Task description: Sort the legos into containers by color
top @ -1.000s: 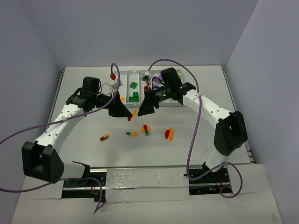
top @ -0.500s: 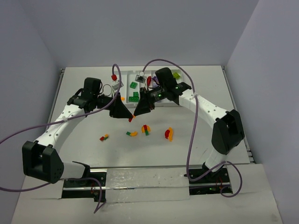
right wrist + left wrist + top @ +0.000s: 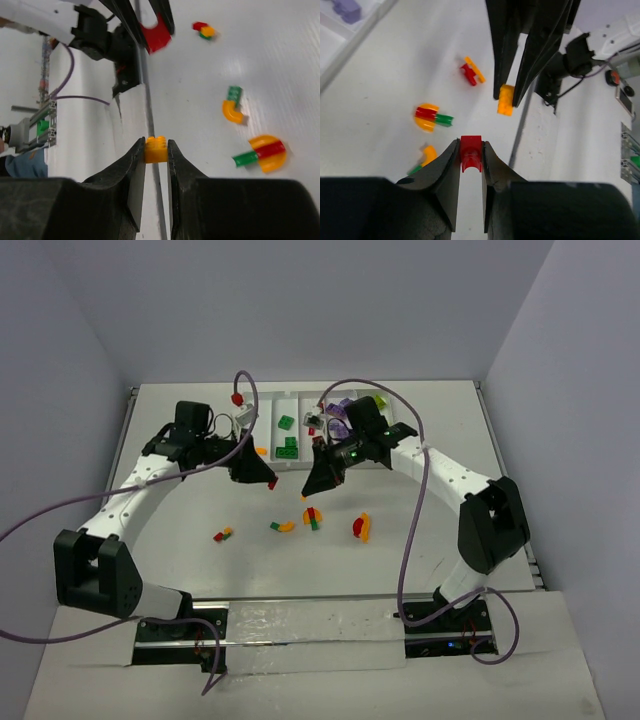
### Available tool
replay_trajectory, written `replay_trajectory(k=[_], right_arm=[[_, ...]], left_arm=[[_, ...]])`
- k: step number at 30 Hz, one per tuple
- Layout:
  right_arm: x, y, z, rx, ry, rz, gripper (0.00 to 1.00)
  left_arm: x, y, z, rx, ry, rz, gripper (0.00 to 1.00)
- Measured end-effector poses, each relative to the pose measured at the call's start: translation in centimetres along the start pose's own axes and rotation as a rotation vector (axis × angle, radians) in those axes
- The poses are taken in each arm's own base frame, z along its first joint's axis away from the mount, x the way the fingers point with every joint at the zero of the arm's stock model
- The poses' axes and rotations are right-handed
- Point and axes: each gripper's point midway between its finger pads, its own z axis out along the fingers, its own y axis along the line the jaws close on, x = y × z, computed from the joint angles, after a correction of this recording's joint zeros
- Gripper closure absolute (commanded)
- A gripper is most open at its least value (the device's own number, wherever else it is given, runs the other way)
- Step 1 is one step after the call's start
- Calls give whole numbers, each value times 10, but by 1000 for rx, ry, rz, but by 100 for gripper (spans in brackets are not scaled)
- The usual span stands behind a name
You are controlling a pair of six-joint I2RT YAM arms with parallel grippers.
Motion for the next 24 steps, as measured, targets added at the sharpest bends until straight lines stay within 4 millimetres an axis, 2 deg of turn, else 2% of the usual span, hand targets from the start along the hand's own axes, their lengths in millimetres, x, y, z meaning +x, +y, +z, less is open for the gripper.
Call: replay_trajectory(k=[4, 6, 10, 13, 14, 16, 19, 21, 24], right_arm=[[13, -27, -23, 86, -16, 65, 100], [17, -38, -37, 133, -29, 90, 100], [17, -48, -62, 218, -68, 109, 100], [11, -48, -75, 268, -95, 88, 100], [9, -48, -78, 280, -102, 82, 100], [7, -49, -83, 303, -111, 78, 100], [8, -53, -86, 323, -113, 84, 100], [8, -55, -88, 335, -116, 91, 100], [8, -58, -90, 348, -118, 96, 100]], left_arm=[[-9, 30, 10, -107, -2, 19, 96], [-19, 48, 21, -170, -5, 40, 94], [-51, 85, 57, -260, -36, 66, 93], [-83, 124, 90, -329, -77, 87, 91], [-88, 138, 100, -351, -84, 87, 90], [-92, 163, 117, -396, -85, 74, 86], [-86, 202, 142, -459, -72, 41, 81], [-83, 226, 152, -508, -65, 28, 77], [-82, 250, 160, -568, -64, 17, 63]])
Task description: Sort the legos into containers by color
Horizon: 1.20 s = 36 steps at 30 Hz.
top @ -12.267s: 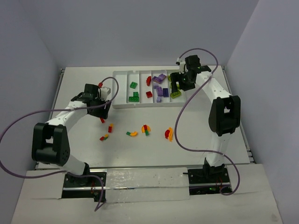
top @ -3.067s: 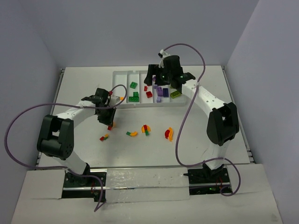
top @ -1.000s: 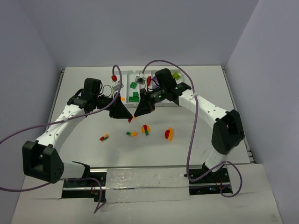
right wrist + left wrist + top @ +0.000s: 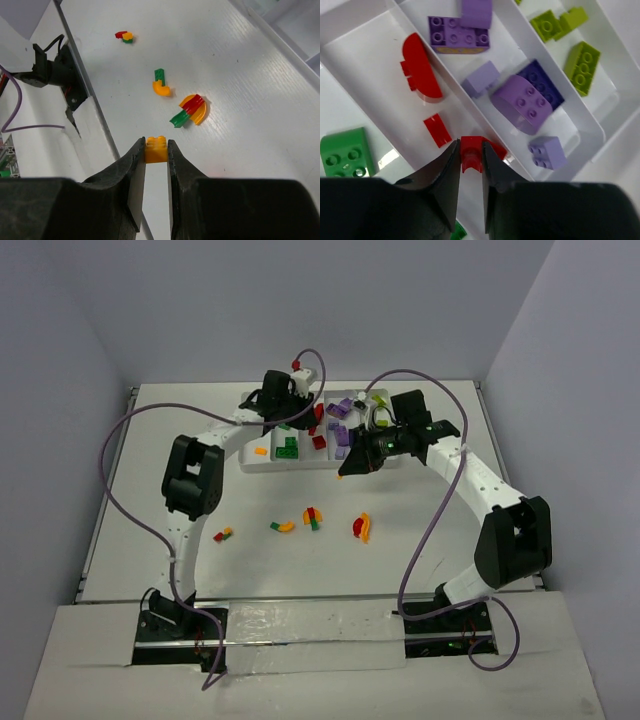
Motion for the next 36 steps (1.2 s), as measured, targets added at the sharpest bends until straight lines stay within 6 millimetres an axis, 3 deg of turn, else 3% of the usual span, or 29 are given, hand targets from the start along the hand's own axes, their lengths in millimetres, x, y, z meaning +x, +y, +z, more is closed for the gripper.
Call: replay_trajectory(k=[2, 6, 11, 16, 19, 24, 27, 29, 33, 36], right_arm=[[0, -1, 0, 7, 0, 2, 100], [0, -6, 0, 32, 0, 7, 100], [-6, -15, -1, 92, -14, 16, 100], [-33, -31, 2, 183, -69, 25, 100], [-67, -45, 13, 254, -109, 11, 100], [-114, -48, 66, 312, -134, -48, 100], [-130, -47, 113, 333, -129, -85, 100], [-132, -49, 146, 348, -110, -96, 100], [-129, -59, 208, 365, -78, -105, 100], [-119, -67, 237, 387, -61, -104, 100]], left_arm=[[-4, 8, 8, -33, -8, -1, 51], [-15, 17, 11, -77, -24, 3, 39], [-29, 21, 6, -111, -42, 10, 36], [-45, 28, -15, -106, -49, -24, 31], [-64, 39, -63, -93, -71, -70, 30], [-104, 74, -213, -213, -220, -53, 29], [-86, 65, -285, -255, -243, 23, 29], [-58, 49, -307, -234, -206, 75, 29], [27, 38, -309, -151, -12, 101, 30], [96, 42, -310, -106, 165, 68, 31]])
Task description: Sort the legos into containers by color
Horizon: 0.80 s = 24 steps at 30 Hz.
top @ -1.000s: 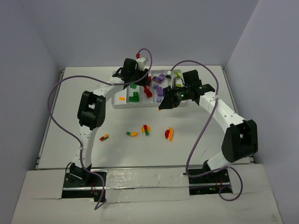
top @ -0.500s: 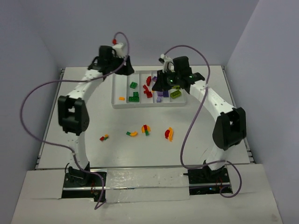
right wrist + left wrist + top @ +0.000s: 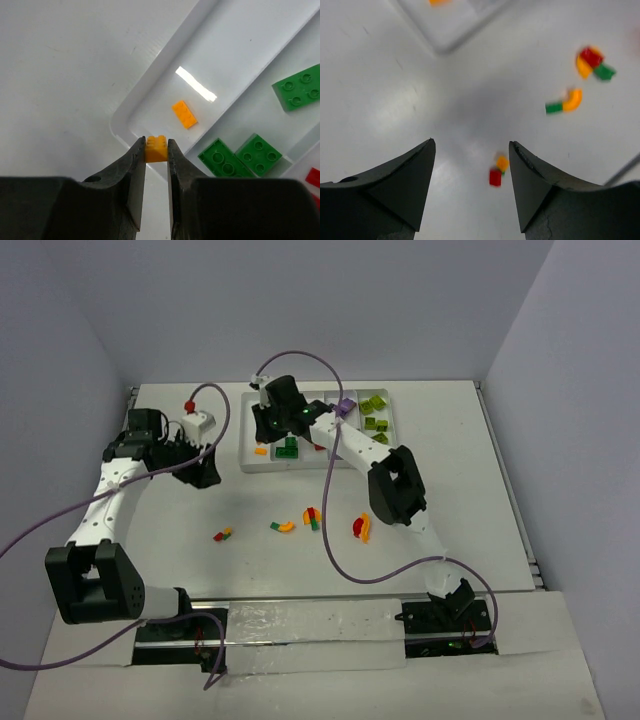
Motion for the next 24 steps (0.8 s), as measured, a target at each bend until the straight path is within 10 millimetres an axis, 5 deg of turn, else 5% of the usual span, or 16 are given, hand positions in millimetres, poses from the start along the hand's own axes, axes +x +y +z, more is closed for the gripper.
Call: replay_trajectory(k=[3, 7, 13, 24], right_arm=[[11, 2, 17, 27, 14, 2, 100], [11, 0, 27, 72, -3, 10, 94], [-1, -5, 34, 110, -66, 32, 49], [3, -5, 43, 98, -70, 56, 29]], left_arm=[[47, -8, -4, 56, 134, 1, 32], [76, -20, -7, 124, 216, 59, 32], [125, -34, -4, 177, 335, 87, 35], [157, -38, 7, 162, 436, 139, 45]])
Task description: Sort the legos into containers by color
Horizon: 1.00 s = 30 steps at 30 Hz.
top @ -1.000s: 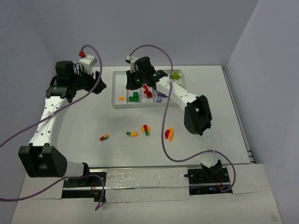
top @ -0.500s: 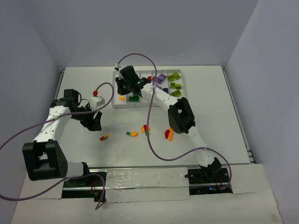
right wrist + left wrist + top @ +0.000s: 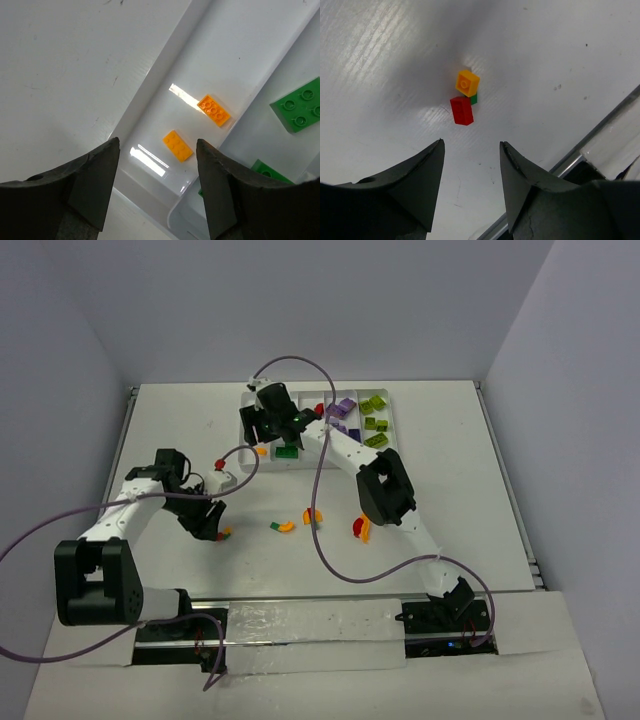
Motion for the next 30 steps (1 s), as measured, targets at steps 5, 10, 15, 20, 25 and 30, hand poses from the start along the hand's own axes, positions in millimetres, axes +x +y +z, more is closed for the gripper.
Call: replay_trajectory(k=[5, 10, 15, 20, 25, 30], right_arm=[[3, 5, 0, -31, 9, 1, 29], [16, 5, -11, -56, 54, 18, 29], [9, 3, -31, -90, 61, 66, 30], [-23, -25, -61, -104, 19, 162, 31], [-47, -59, -83, -98, -25, 245, 31], [-40, -73, -94, -89, -6, 278, 32]], left_arm=[[2, 9, 12, -2, 20, -19, 48], [7, 13, 26, 32, 54, -56, 53], [8, 15, 34, 62, 76, -75, 55], [9, 14, 40, 77, 92, -86, 59], [8, 11, 44, 101, 100, -99, 62], [6, 10, 46, 110, 99, -103, 75]])
